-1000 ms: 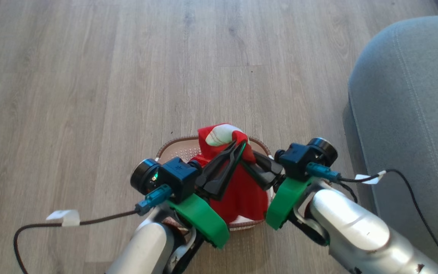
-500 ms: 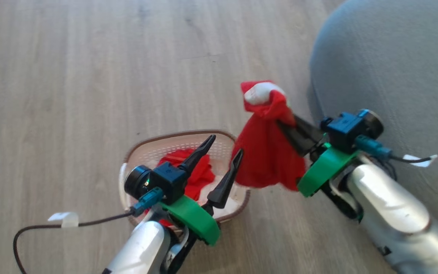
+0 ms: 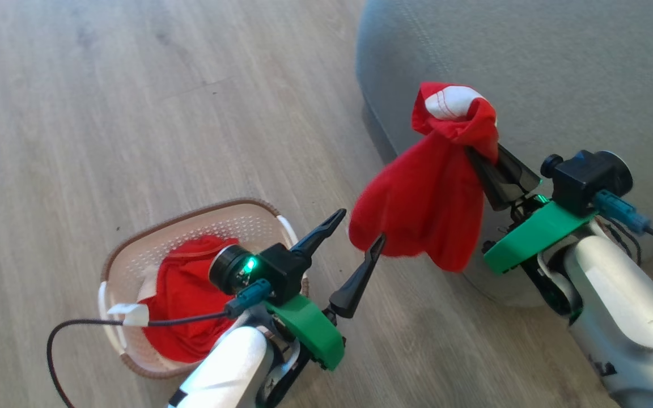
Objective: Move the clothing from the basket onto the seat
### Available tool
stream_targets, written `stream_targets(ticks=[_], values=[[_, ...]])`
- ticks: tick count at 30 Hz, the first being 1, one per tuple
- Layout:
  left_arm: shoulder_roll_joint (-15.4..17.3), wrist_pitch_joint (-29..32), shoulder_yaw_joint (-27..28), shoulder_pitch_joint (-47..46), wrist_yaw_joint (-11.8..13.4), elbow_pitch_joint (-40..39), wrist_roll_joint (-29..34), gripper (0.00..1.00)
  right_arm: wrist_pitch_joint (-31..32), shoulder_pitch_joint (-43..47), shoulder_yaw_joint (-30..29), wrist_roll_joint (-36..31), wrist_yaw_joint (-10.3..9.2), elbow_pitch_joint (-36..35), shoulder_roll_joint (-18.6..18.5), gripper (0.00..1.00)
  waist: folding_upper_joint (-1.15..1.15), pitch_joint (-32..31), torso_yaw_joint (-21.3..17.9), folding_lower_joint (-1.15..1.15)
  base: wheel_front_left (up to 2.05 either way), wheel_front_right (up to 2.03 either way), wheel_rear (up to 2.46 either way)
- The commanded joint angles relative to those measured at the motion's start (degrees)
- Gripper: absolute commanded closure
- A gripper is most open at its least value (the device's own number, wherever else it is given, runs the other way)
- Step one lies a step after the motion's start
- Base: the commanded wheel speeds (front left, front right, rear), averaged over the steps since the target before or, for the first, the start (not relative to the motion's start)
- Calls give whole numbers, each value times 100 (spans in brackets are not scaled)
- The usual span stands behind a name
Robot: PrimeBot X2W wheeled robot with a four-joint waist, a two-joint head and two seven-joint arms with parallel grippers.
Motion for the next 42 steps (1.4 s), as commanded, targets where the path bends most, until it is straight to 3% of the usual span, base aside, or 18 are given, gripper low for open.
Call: stream_targets(ticks=[1,11,17,22,28,37,42], values=[[-25,-59,144,-232,37,-142,-65,0,-52,-5,-47,-40,-1,-216,-6,100,0,28,-144,0,0,0,0],[-22,-37,60,-435,87,-211,-47,0,-52,25,-370,-127,-1,-404,27,100,0,377,-219,0,0,0,0],[73,133,107,-883,105,-413,74,0,-52,-361,-818,-120,-1,-492,4,100,0,1120,-57,0,0,0,0],[234,354,167,-1435,77,-664,238,0,-52,-1192,-1408,80,-1,-482,-120,100,0,1909,132,0,0,0,0],[360,566,214,-2087,26,-981,397,0,-49,-2608,-1984,264,-1,205,-876,100,0,2761,414,0,0,0,0],[251,594,193,-2708,31,-1331,444,0,661,-4723,-2806,184,-1,1365,-2467,100,0,3592,979,0,0,0,0],[333,655,226,-2676,119,-1482,464,0,697,-4834,-3069,81,-1,2162,-2480,100,0,3989,1094,0,0,0,0]])
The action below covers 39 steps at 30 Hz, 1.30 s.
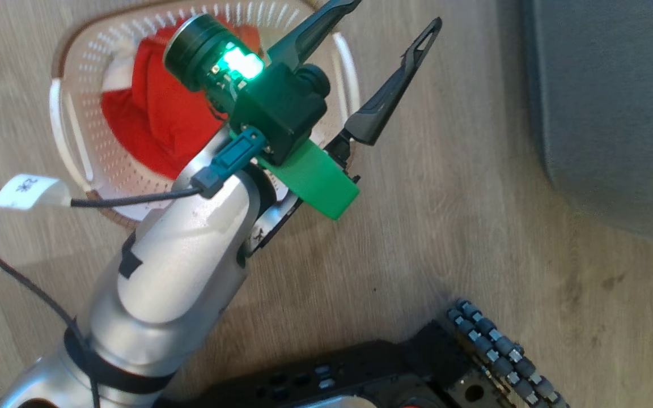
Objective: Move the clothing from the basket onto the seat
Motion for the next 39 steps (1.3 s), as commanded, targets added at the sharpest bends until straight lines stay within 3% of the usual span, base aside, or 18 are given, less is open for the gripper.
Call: stream_targets(ticks=[1,8,9,10,11,16,22,31,39], values=[[78,57,106,38,37,-269,7,0,-81,315,-116,24,-1,102,-16,100,0,341,169,-1,0,0,0],[422,231,176,410,214,-353,57,0,-614,862,-363,121,-1,1437,748,100,0,480,-7,-1,0,0,0],[468,250,192,455,246,-364,70,0,-651,889,-388,113,-1,1555,821,81,0,454,-56,-1,0,0,0],[501,262,207,495,271,-380,70,0,-679,910,-413,113,-1,1649,891,47,0,418,-102,-1,0,0,0],[522,275,220,527,292,-396,60,0,-699,932,-423,129,-1,1707,958,0,0,377,-145,-1,0,0,0],[539,238,242,608,318,-393,-21,0,-737,1162,-360,133,-1,1750,1118,0,0,44,-312,-1,0,0,0],[451,37,258,715,310,-134,-189,0,-740,1839,-166,101,-1,1271,1173,0,0,-500,-340,-1,0,0,0],[500,-503,635,1458,427,594,-728,0,-741,3740,-238,-120,-1,-213,1431,0,0,-1687,-108,-1,0,0,0],[337,-830,1202,2244,656,963,-1121,0,-742,5025,-207,-524,-1,-1548,2103,0,0,-2553,348,-1,0,0,0]])
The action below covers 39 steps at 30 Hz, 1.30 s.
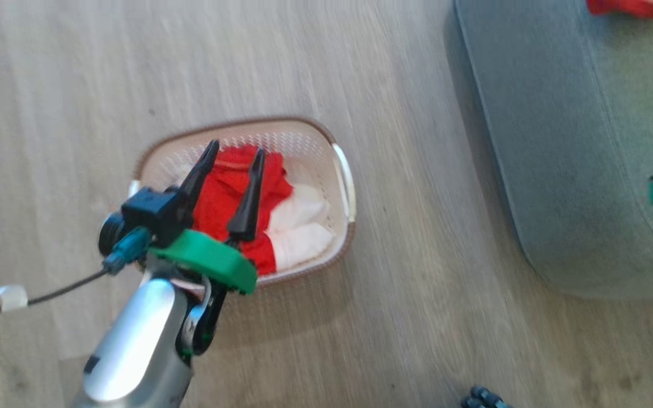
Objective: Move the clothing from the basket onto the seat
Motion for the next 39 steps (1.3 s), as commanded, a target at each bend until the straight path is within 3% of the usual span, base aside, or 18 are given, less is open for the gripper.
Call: stream_targets(ticks=[1,4,14,24,39], values=[[2,-69,314,119,38,-143,-54,0,-38,199,118,-90,-2,-380,-2,0,0,-473,386,1,0,0,0],[-66,-82,659,357,110,-188,-21,0,-38,508,347,-268,-2,-681,218,0,0,-675,606,1,0,0,0],[-289,-85,1769,1046,-32,-34,480,0,-38,1333,794,-474,-2,-990,935,0,0,-1351,1220,1,0,0,0],[-531,-86,2297,1495,-321,64,767,0,-38,1731,777,-919,-2,-867,1472,0,0,-1714,1144,1,0,0,0],[-637,-86,2435,1473,-537,72,950,0,-38,1649,742,-1041,-2,-805,1553,0,0,-1658,1024,1,0,0,0]])
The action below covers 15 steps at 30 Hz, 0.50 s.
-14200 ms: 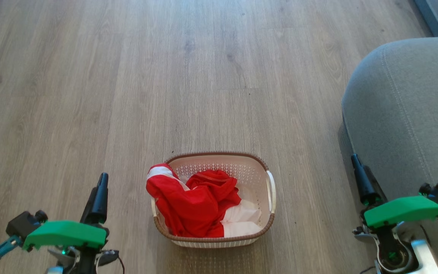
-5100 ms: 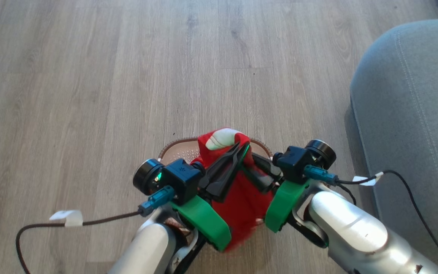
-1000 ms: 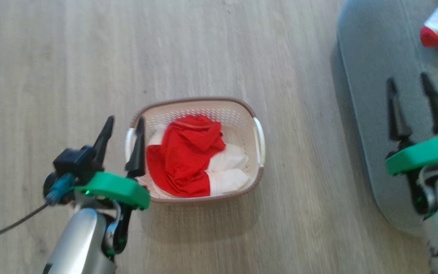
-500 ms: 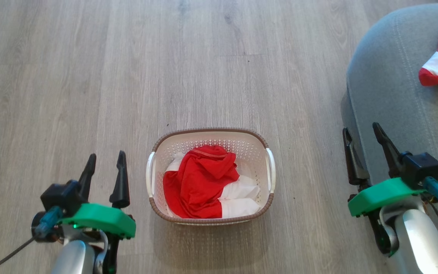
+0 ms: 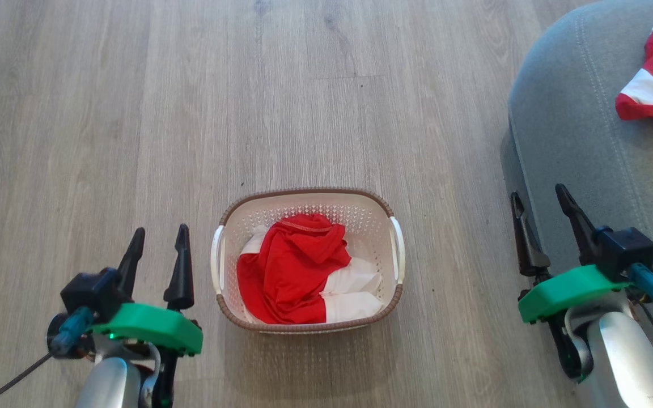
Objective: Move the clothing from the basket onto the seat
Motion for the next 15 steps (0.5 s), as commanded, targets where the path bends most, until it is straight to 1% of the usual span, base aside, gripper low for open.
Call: stream_targets(ticks=[1,15], values=[[12,-54,212,-177,-45,-158,61,0,-38,-133,98,-43,-1,-151,21,0,0,-2,-7,0,0,0,0],[6,-54,162,-214,-49,-181,14,0,-38,-157,52,-48,-1,-140,26,0,0,13,-52,0,0,0,0]])
